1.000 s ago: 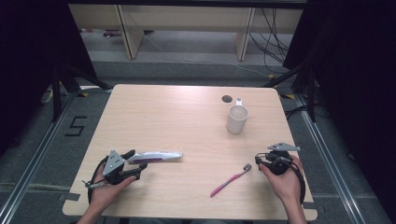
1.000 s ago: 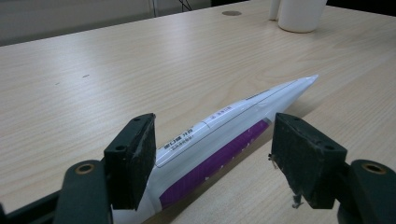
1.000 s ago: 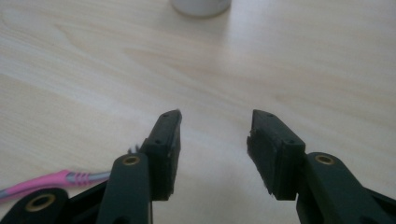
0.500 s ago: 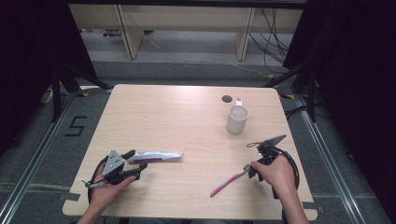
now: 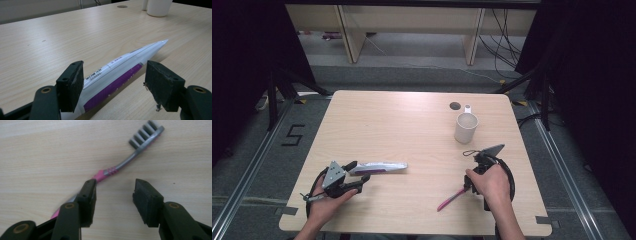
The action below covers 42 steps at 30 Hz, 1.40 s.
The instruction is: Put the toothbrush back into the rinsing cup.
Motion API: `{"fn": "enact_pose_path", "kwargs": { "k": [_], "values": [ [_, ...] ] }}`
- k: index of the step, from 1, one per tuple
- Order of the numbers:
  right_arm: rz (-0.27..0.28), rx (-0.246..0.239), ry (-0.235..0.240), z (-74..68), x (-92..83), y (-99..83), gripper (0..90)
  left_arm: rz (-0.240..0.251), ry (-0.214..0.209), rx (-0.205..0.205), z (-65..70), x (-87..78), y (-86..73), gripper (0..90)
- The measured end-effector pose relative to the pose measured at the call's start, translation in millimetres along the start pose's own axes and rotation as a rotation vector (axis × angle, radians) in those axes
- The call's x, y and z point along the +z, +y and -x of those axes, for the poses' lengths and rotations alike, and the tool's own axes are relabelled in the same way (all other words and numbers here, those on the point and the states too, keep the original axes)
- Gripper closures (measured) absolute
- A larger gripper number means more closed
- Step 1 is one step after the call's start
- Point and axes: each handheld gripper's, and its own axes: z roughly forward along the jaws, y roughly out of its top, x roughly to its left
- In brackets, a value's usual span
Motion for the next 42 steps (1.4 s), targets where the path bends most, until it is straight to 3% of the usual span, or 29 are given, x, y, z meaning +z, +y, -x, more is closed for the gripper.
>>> {"fn": "enact_pose_path", "kwargs": {
  "k": [3,9,10,11,12,13,14,16,18,19,21,22,23,24,25,27,28,29,31,32,33,34,37,38,39,41,42],
  "values": [
    [0.019,-0.044,-0.03,-0.7,2.1,1.0,51.7,0.004,-0.001,0.004,0.3,0.2,-0.1,31.3],
    [0.023,-0.015,-0.039,-8.4,6.4,3.6,50.4,0.002,-0.006,0.005,0.0,-0.2,0.0,31.3],
    [0.015,0.048,-0.032,-13.6,6.7,4.0,50.4,0.004,-0.005,0.006,0.3,-0.2,-0.1,31.3],
    [0.037,0.013,-0.051,-12.6,7.4,5.1,50.2,0.004,-0.005,0.006,0.3,-0.2,-0.1,31.3],
    [0.024,0.061,-0.04,-16.1,7.9,5.7,50.1,0.003,-0.005,0.007,0.6,-0.4,-0.1,31.3],
    [0.018,0.074,-0.043,-17.3,8.2,6.2,49.7,0.006,-0.007,0.007,0.6,-0.2,-0.2,31.4],
    [0.014,0.045,-0.055,-16.1,8.6,7.5,49.6,0.009,-0.01,0.006,0.6,0.0,-0.4,31.3],
    [0.019,0.04,-0.067,-16.5,10.8,7.8,49.1,0.009,-0.01,0.006,0.5,-0.2,-0.4,31.4],
    [0.049,0.076,-0.066,-18.2,15.3,6.8,48.7,0.0,-0.007,0.007,0.6,-0.8,-0.1,31.4],
    [0.035,0.111,-0.058,-19.8,15.9,6.6,48.7,0.001,-0.008,0.006,0.7,-0.6,-0.1,31.4],
    [0.059,0.048,-0.084,-15.7,17.2,5.5,48.7,0.003,-0.01,0.009,0.6,-0.4,-0.2,31.4],
    [0.061,0.051,-0.082,-16.0,17.6,5.4,48.6,-0.002,-0.007,0.011,0.8,-0.8,-0.1,31.4],
    [0.065,-0.011,-0.1,-11.2,17.4,6.4,48.7,-0.002,-0.008,0.011,1.0,-0.8,0.0,31.4],
    [0.041,0.019,-0.113,-13.4,17.0,8.0,48.9,-0.003,-0.009,0.013,1.0,-0.8,0.0,31.4],
    [0.035,-0.013,-0.111,-11.9,16.7,7.4,49.0,-0.003,-0.008,0.014,1.1,-0.7,0.0,31.4],
    [0.041,-0.028,-0.127,-11.0,18.1,7.7,48.9,-0.004,-0.008,0.014,1.1,-0.9,0.0,31.5],
    [0.037,-0.001,-0.126,-12.8,18.3,8.5,48.9,-0.002,-0.01,0.013,1.0,-0.8,-0.1,31.4],
    [0.022,0.066,-0.112,-18.5,18.3,8.4,49.2,-0.002,-0.01,0.012,1.0,-0.8,-0.1,31.5],
    [0.022,0.061,-0.116,-19.1,17.9,8.8,49.3,-0.002,-0.011,0.013,0.9,-0.8,0.0,31.5],
    [0.062,0.054,-0.107,-18.6,22.1,7.3,49.6,-0.002,-0.01,0.013,1.0,-0.8,0.0,31.5],
    [0.068,0.063,-0.092,-19.6,23.0,7.5,49.6,-0.002,-0.011,0.014,1.0,-0.9,-0.1,31.5],
    [0.052,-0.025,-0.109,-13.9,21.5,7.8,49.9,0.0,-0.011,0.013,1.1,-0.9,-0.1,31.5],
    [0.041,-0.024,-0.12,-14.5,23.0,8.0,50.8,-0.001,-0.012,0.013,1.0,-0.9,-0.1,31.5],
    [0.037,0.005,-0.116,-17.7,24.2,8.1,53.3,0.0,-0.014,0.012,0.9,-0.8,-0.1,31.5],
    [0.01,-0.058,-0.148,-14.1,21.6,9.1,53.3,0.0,-0.014,0.012,0.9,-0.8,-0.1,31.5],
    [0.007,-0.038,-0.14,-16.6,21.3,9.6,57.6,-0.002,-0.013,0.012,0.9,-0.7,0.0,31.5],
    [0.007,-0.063,-0.15,-15.5,21.2,9.2,59.1,-0.002,-0.013,0.012,0.9,-0.7,0.0,31.5]
  ]
}}
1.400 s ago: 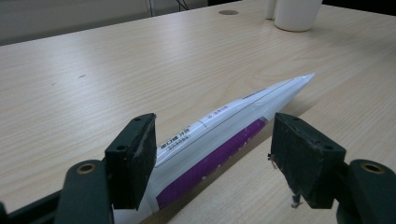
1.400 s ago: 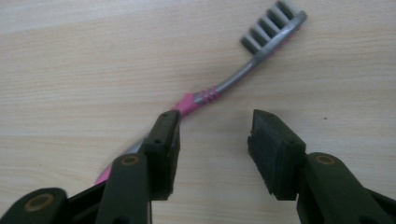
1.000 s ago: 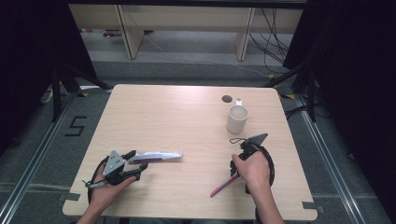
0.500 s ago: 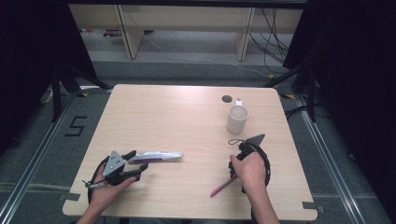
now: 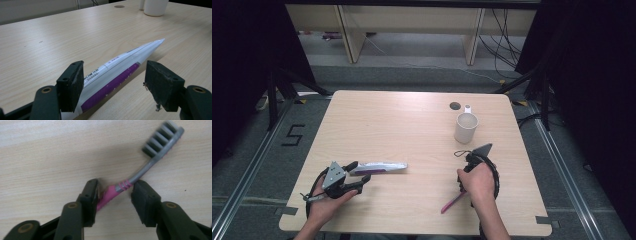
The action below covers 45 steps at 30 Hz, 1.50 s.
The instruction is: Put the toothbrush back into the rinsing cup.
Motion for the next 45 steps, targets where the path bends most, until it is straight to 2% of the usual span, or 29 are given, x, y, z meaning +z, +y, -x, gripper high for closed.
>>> {"fn": "enact_pose_path", "kwargs": {
  "k": [1,2,5,7,8,11,12,13,15,16,18,20,21,22,23,24,26,27,28,29,30,35,36,39,40,41,42,44,45],
  "values": [
    [0.01,-0.018,-0.007,0.9,0.7,-0.3,60.7,0.0,0.0,0.001,0.1,-0.1,0.0,31.5],
    [-0.013,0.047,-0.007,-4.0,-0.1,0.1,62.0,0.0,-0.001,0.001,0.1,-0.1,0.0,31.5],
    [-0.012,0.036,-0.014,-3.8,-0.3,0.3,66.4,0.0,-0.001,0.001,0.1,0.0,0.0,31.5],
    [-0.014,0.015,-0.012,-2.4,-0.5,0.8,70.8,0.0,-0.001,0.001,0.0,-0.1,0.0,31.5],
    [-0.009,-0.045,-0.023,2.3,-0.2,1.5,72.9,0.0,-0.001,0.001,0.0,0.0,0.0,31.5],
    [-0.009,-0.048,-0.03,1.6,-1.1,1.7,74.7,-0.001,-0.001,0.001,0.0,0.0,0.0,31.5],
    [-0.004,-0.077,-0.029,3.8,-0.5,1.6,77.1,-0.001,-0.002,0.002,0.0,0.0,0.0,31.5],
    [-0.01,-0.051,-0.022,1.8,-0.4,1.1,78.0,-0.001,-0.002,0.002,0.0,-0.1,0.0,31.5],
    [-0.017,-0.045,-0.02,1.3,-1.0,1.5,78.5,-0.001,-0.002,0.002,0.0,0.0,0.0,31.5],
    [-0.022,-0.076,0.013,5.1,-0.6,2.7,79.9,-0.002,-0.002,0.002,-0.1,0.0,0.1,31.5],
    [-0.02,-0.083,0.006,5.1,-0.4,2.5,80.2,-0.002,-0.002,0.003,-0.1,0.1,0.1,31.5],
    [-0.007,-0.12,0.017,7.1,0.8,1.9,80.4,0.0,-0.003,0.002,0.0,-0.1,0.0,31.5],
    [-0.007,-0.12,0.017,7.1,0.8,1.9,80.4,0.0,-0.003,0.002,0.0,-0.1,0.0,31.5],
    [0.006,-0.137,-0.019,6.9,1.1,1.1,80.4,0.001,-0.003,0.001,0.0,-0.1,0.0,31.5],
    [0.022,-0.121,-0.01,5.2,0.8,-0.6,80.5,0.001,-0.004,0.001,-0.1,-0.1,0.0,31.5],
    [0.034,-0.159,-0.012,7.9,-0.4,-0.4,80.5,0.009,-0.009,-0.001,-0.3,0.6,-0.4,31.5],
    [0.024,-0.13,0.003,6.2,-6.5,0.1,80.5,0.009,-0.008,-0.002,-0.2,0.6,-0.4,31.5],
    [0.035,-0.085,0.013,3.3,-8.5,-0.6,80.6,0.001,-0.003,0.0,0.0,-0.1,0.0,31.5],
    [0.058,-0.097,0.053,6.0,-9.9,-1.2,80.6,0.001,-0.004,0.0,-0.1,-0.1,-0.1,31.5],
    [0.058,-0.097,0.053,6.0,-9.9,-1.2,80.6,0.001,-0.004,0.0,-0.1,-0.1,-0.1,31.5],
    [0.112,-0.164,0.05,13.7,-12.9,-1.1,80.6,0.01,-0.009,-0.002,-0.3,0.6,-0.4,31.5],
    [0.162,-0.187,0.059,20.9,-24.5,-1.9,80.5,0.008,-0.008,-0.002,-0.4,0.6,-0.3,31.5],
    [0.212,-0.167,0.083,23.4,-28.3,-2.3,80.5,0.005,-0.006,-0.001,-0.3,0.5,-0.2,31.5],
    [0.233,-0.185,0.083,27.0,-31.9,-1.8,80.5,0.0,-0.003,0.001,-0.1,0.0,0.0,31.5],
    [0.236,-0.128,0.107,24.6,-35.1,-3.2,80.5,0.001,-0.003,0.001,-0.1,-0.1,0.0,31.5],
    [0.236,-0.128,0.107,24.6,-35.1,-3.2,80.5,0.001,-0.003,0.001,-0.1,-0.1,0.0,31.5],
    [0.287,-0.177,0.113,29.5,-36.5,-2.9,80.5,0.001,-0.003,0.0,-0.2,0.0,0.0,31.5],
    [0.313,-0.18,0.109,31.0,-37.3,-3.0,80.6,0.001,-0.003,0.0,-0.2,0.0,0.0,31.5],
    [0.356,-0.221,0.129,35.3,-39.5,-3.5,80.5,0.0,-0.002,0.001,-0.1,0.0,0.0,31.5]
  ]
}}
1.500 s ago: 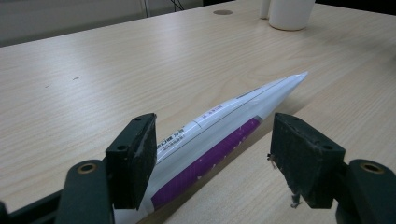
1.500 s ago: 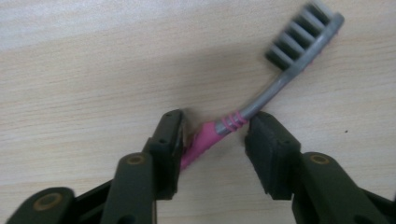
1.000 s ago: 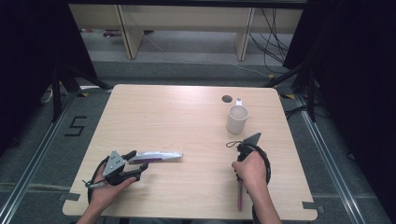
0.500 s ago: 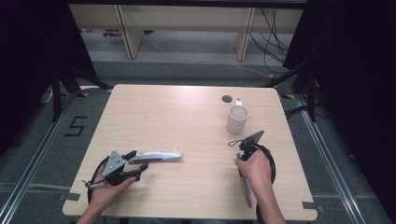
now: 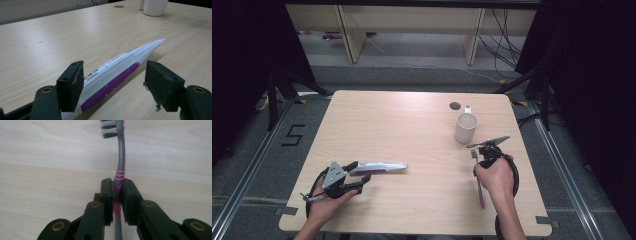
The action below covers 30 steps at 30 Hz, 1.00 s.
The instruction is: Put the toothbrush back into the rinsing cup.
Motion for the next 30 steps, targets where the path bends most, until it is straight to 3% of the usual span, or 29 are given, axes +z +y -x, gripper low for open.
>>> {"fn": "enact_pose_path", "kwargs": {
  "k": [1,2,3,6,7,9,10,12,16,17,18,19,20,21,23,26,28,29,30],
  "values": [
    [0.0,0.0,0.0,0.0,0.0,0.0,80.5,0.0,0.0,0.0,0.0,0.0,0.0,31.5],
    [0.04,0.007,0.008,-0.3,-1.3,0.1,80.5,0.0,0.0,0.0,0.0,-0.1,0.0,31.5],
    [0.072,-0.048,0.002,3.1,-2.8,-0.2,80.5,0.001,0.0,0.0,0.0,0.0,0.0,31.5],
    [0.116,-0.061,0.004,3.3,-4.8,-0.2,80.5,0.001,0.0,0.0,0.0,-0.1,0.0,31.5],
    [0.175,-0.096,0.012,5.9,-5.1,-0.2,80.5,0.002,0.0,-0.001,0.1,-0.1,-0.1,31.5],
    [0.22,-0.125,0.017,7.8,-4.9,-0.8,80.5,0.001,0.0,0.0,0.1,-0.1,0.0,31.5],
    [0.22,-0.125,0.017,7.8,-4.9,-0.8,80.5,0.001,0.0,0.0,0.1,-0.1,0.0,31.5],
    [0.243,-0.081,0.011,4.5,-5.5,-1.8,80.5,0.0,0.0,0.0,0.1,0.0,0.0,31.5],
    [0.307,-0.078,0.021,5.5,-7.3,-2.4,80.6,0.0,0.0,0.001,0.1,0.0,0.0,31.5],
    [0.351,-0.105,0.014,7.0,-7.4,-2.0,80.5,-0.001,0.0,0.002,0.1,0.0,0.1,31.5],
    [0.351,-0.105,0.014,7.0,-7.4,-2.0,80.5,-0.001,0.0,0.002,0.1,0.0,0.1,31.5],
    [0.396,-0.112,0.009,7.3,-8.1,-2.2,80.5,-0.001,0.0,0.002,0.2,0.0,0.0,31.5],
    [0.396,-0.112,0.009,7.3,-8.1,-2.2,80.5,-0.001,0.0,0.002,0.2,0.0,0.0,31.5],
    [0.448,-0.133,0.013,9.9,-9.1,-1.6,80.5,0.0,0.001,0.002,0.2,0.0,0.0,31.5],
    [0.479,-0.149,0.001,11.0,-10.4,-1.9,80.5,0.0,0.0,0.0,0.1,-0.1,0.0,31.5],
    [0.531,-0.162,0.044,13.2,-11.8,-2.8,80.5,-0.001,0.001,0.002,0.2,-0.2,0.0,31.5],
    [0.554,-0.111,0.075,10.7,-13.4,-4.6,80.5,-0.001,0.002,0.004,0.3,-0.2,0.0,31.5],
    [0.554,-0.111,0.075,10.7,-13.4,-4.6,80.5,-0.001,0.002,0.004,0.3,-0.2,0.0,31.5],
    [0.603,-0.157,0.062,14.7,-13.1,-3.3,80.4,-0.001,0.002,0.001,0.2,-0.1,0.0,31.5]
  ]
}}
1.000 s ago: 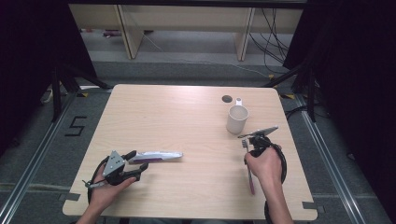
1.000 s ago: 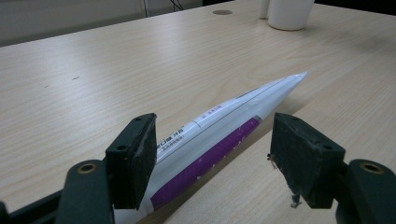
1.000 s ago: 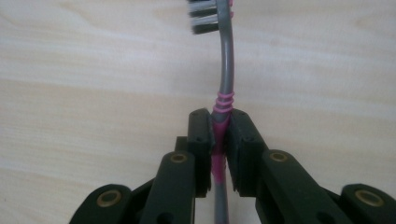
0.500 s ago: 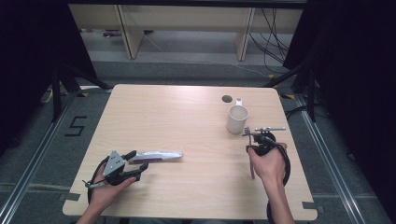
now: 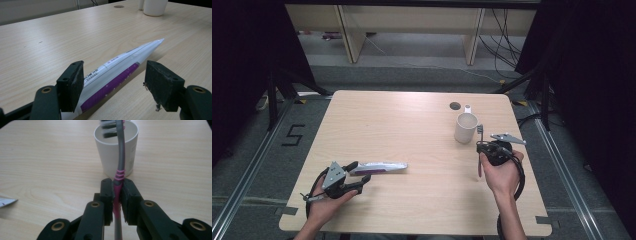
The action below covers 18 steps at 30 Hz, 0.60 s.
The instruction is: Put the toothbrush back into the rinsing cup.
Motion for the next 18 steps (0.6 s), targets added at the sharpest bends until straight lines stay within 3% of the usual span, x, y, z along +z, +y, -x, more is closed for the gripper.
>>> {"fn": "enact_pose_path", "kwargs": {
  "k": [5,8,9,10,11,13,18],
  "values": [
    [0.038,0.028,0.013,1.7,2.1,-0.8,80.4,-0.001,0.0,0.003,0.1,-0.1,0.0,31.6],
    [0.048,0.003,0.006,3.8,2.3,-0.8,80.4,0.0,0.0,0.003,0.1,-0.2,0.0,31.6],
    [0.085,-0.009,-0.014,3.8,2.2,-1.1,80.4,0.001,0.0,0.003,0.0,-0.2,0.0,31.6],
    [0.085,-0.009,-0.014,3.8,2.2,-1.1,80.4,0.001,0.0,0.0,0.0,-0.1,-0.1,31.6],
    [0.114,0.0,0.008,3.9,3.6,-1.1,80.4,-0.002,0.001,0.001,0.1,-0.3,0.1,31.6],
    [0.133,-0.029,-0.022,5.4,3.0,-0.3,80.4,0.001,0.0,0.003,0.1,-0.2,0.0,31.6],
    [0.194,-0.015,-0.015,5.3,2.9,2.9,80.4,0.001,0.002,0.003,0.1,-0.4,-0.1,31.6]
  ]
}}
